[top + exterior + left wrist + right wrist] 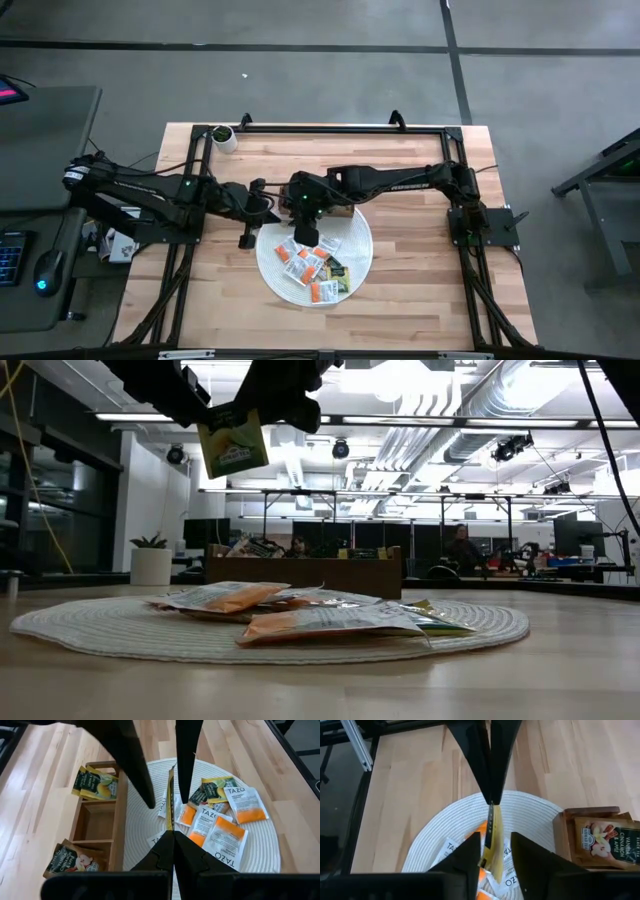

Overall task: Pick & Place Tea
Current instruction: Put the yellow tea bag into the right section of the wooden organizer

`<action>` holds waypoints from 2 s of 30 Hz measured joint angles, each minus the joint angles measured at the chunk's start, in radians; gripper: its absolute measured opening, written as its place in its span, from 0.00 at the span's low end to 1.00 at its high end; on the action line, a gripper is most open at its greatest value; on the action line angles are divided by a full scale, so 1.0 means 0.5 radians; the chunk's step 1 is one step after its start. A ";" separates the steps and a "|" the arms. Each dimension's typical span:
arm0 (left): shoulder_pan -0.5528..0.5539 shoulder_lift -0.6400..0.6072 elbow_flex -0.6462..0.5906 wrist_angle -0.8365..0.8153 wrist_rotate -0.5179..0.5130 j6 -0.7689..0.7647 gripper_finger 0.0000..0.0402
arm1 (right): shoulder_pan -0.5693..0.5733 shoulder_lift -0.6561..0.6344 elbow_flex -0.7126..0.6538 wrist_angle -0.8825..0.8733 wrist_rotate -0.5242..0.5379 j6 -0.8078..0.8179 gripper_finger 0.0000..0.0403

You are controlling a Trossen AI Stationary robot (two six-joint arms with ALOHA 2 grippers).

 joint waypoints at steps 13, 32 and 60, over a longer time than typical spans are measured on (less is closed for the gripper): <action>0.000 0.001 0.000 0.008 -0.012 0.009 0.00 | -0.001 0.000 0.001 -0.051 -0.044 0.034 0.01; -0.001 -0.003 -0.001 -0.193 -0.122 -0.057 0.58 | 0.001 -0.031 0.001 -0.483 0.311 0.083 0.00; -0.001 -0.505 -0.002 -0.687 -0.427 -0.173 0.60 | -0.108 -0.751 -0.979 -0.245 0.538 0.205 0.00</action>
